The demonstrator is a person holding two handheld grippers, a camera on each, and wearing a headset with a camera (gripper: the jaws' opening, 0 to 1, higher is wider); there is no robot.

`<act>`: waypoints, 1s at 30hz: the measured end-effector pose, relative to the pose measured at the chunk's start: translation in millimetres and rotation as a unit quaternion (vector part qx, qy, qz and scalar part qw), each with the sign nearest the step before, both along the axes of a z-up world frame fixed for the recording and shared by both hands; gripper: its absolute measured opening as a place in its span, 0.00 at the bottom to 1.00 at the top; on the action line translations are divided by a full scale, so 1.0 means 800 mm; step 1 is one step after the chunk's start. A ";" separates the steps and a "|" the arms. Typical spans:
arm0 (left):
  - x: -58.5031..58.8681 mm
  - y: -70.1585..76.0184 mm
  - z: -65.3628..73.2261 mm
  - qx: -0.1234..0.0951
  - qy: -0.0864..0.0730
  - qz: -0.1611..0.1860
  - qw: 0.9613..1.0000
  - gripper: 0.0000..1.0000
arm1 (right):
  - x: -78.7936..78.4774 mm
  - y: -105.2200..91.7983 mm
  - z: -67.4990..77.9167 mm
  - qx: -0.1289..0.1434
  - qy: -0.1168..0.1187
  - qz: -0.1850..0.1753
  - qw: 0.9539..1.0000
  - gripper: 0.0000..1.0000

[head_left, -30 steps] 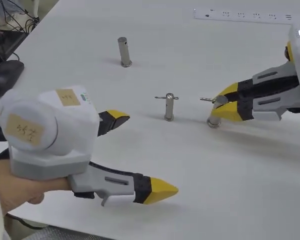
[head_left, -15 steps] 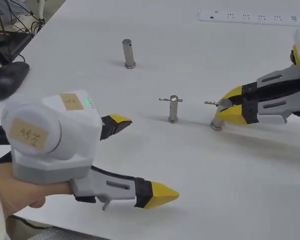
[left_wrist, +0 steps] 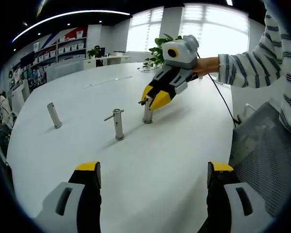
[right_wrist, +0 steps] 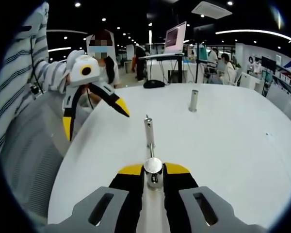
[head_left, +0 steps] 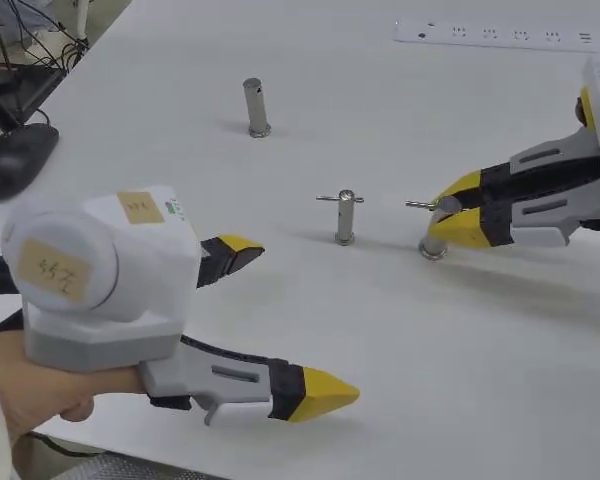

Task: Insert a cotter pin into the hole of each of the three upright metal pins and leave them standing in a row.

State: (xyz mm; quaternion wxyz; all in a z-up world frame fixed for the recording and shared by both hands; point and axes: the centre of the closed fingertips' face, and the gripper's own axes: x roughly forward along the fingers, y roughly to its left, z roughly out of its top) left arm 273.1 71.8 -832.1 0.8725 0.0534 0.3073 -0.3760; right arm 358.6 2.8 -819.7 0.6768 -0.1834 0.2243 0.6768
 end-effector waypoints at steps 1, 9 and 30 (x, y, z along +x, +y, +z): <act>0.000 0.000 0.000 0.000 0.000 0.000 1.000 0.91 | 0.001 0.001 0.002 0.003 0.000 -0.005 1.000 0.19; 0.000 0.002 0.002 -0.001 0.000 0.000 1.000 0.91 | -0.003 0.001 0.013 0.008 0.000 -0.009 1.000 0.26; 0.002 0.013 0.006 -0.005 -0.002 0.005 1.000 0.92 | -0.028 -0.030 0.067 0.085 -0.006 -0.122 0.989 0.39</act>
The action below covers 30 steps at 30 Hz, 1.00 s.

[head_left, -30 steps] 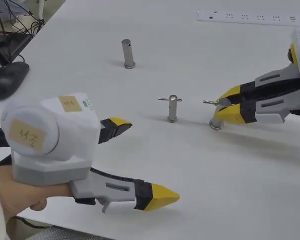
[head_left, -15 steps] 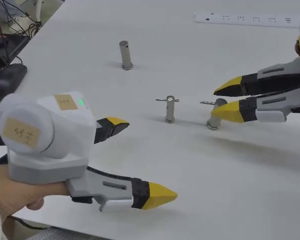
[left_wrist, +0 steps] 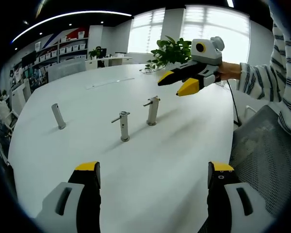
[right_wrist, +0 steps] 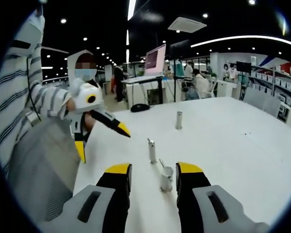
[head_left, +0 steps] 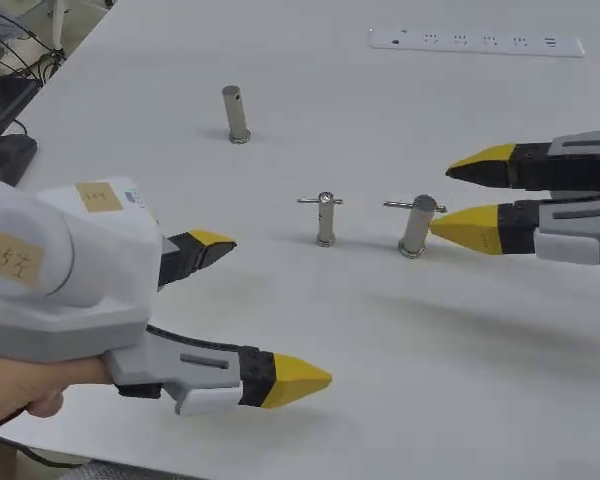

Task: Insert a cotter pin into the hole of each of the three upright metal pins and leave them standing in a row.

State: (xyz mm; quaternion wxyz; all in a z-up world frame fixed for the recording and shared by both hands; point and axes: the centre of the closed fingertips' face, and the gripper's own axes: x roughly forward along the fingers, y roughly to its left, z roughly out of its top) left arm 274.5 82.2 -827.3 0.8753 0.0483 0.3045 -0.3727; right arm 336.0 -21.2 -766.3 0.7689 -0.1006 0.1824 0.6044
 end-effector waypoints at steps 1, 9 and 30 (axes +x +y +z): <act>0.001 0.001 -0.001 0.002 0.000 0.002 1.000 0.92 | -0.002 -0.003 0.001 0.002 0.003 -0.005 1.000 0.40; -0.001 0.004 -0.007 0.007 0.006 0.000 1.000 0.92 | -0.019 -0.030 -0.010 -0.006 0.030 -0.026 0.999 0.54; 0.002 0.029 -0.007 0.020 0.011 0.018 1.000 0.92 | -0.039 -0.088 -0.039 0.006 0.079 -0.150 0.986 0.88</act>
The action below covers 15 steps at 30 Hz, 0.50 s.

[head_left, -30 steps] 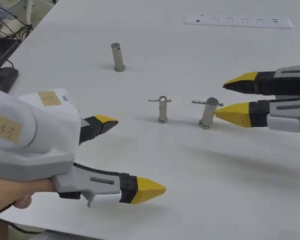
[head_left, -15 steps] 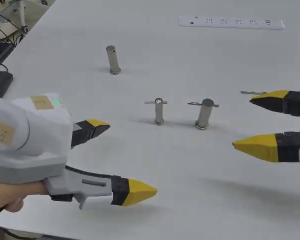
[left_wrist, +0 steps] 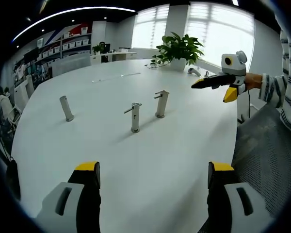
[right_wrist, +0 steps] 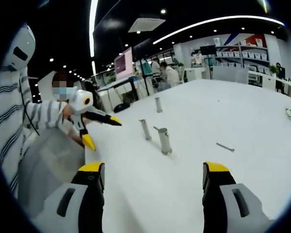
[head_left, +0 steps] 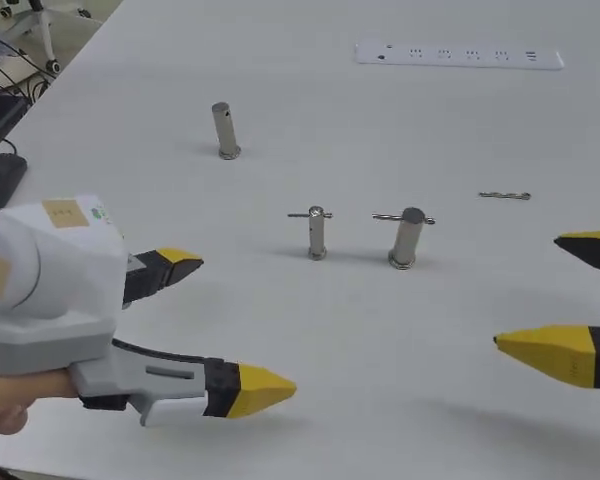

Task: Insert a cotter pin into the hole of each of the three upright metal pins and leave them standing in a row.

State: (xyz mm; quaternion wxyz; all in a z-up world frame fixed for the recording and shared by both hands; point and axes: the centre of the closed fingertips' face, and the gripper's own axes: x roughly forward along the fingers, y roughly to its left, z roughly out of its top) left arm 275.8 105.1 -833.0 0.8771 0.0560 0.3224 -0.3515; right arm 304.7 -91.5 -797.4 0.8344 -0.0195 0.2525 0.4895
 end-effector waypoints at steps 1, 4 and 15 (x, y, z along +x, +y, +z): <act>0.000 0.002 0.000 0.001 -0.001 0.002 1.000 0.91 | 0.000 -0.001 -0.002 -0.003 0.000 -0.005 1.000 0.91; 0.004 0.012 -0.002 0.001 0.002 0.013 1.000 0.91 | -0.001 -0.006 -0.007 -0.010 0.003 -0.017 1.000 0.96; 0.014 0.046 -0.012 0.012 0.013 0.039 0.999 0.91 | -0.007 -0.002 -0.008 -0.003 0.016 -0.034 0.999 1.00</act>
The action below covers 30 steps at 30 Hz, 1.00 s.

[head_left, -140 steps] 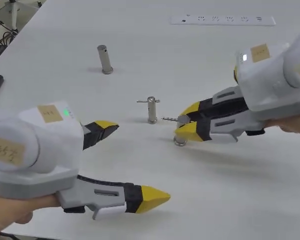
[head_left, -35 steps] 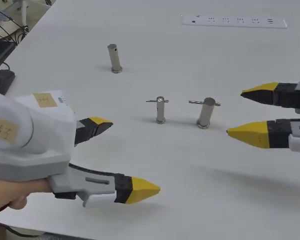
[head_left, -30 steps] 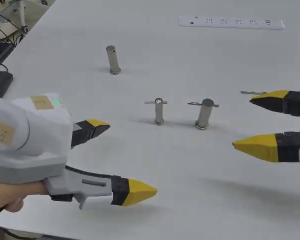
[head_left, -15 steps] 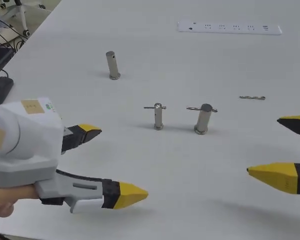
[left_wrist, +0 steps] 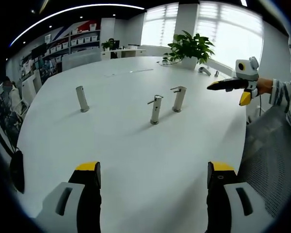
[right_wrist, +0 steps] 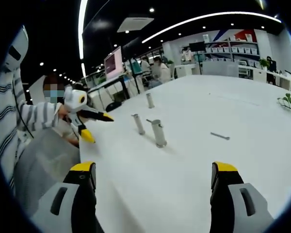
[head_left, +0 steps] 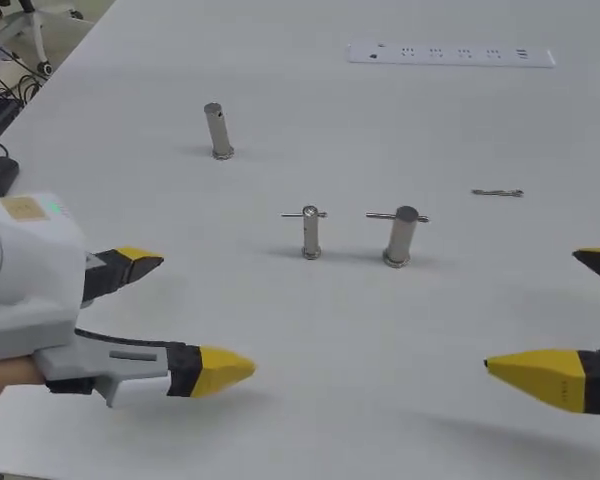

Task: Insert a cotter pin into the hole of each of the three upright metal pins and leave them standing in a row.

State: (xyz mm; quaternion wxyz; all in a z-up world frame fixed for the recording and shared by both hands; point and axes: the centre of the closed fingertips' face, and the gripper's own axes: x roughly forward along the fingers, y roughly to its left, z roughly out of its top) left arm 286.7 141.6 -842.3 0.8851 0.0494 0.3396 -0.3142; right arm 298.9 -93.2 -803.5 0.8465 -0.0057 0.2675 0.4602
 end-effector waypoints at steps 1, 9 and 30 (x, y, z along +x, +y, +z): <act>0.002 0.002 0.001 0.000 -0.001 0.002 1.000 0.91 | 0.000 0.000 0.000 0.000 0.000 -0.001 1.000 1.00; 0.041 0.033 0.009 0.012 -0.016 0.012 1.000 0.88 | -0.003 0.004 0.005 0.000 -0.001 -0.005 1.000 1.00; 0.156 0.076 0.022 0.006 -0.072 0.073 0.995 0.76 | -0.010 0.000 0.000 -0.003 0.012 -0.028 1.000 0.98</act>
